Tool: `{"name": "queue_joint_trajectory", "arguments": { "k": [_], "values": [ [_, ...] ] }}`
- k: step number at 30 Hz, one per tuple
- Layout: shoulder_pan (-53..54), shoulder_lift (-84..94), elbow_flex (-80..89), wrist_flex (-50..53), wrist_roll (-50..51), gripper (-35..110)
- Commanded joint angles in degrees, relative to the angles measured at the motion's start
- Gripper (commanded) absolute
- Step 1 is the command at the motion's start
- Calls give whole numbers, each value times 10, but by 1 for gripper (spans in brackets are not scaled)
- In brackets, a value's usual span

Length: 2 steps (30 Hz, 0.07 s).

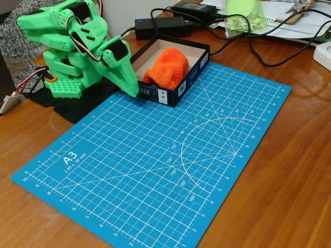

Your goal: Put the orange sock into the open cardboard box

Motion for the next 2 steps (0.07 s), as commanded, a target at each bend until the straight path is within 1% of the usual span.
{"name": "queue_joint_trajectory", "arguments": {
  "k": [1, 2],
  "values": [
    [8, 11, 5, 4, 5, 0],
    [8, 11, 5, 4, 5, 0]
  ]
}}
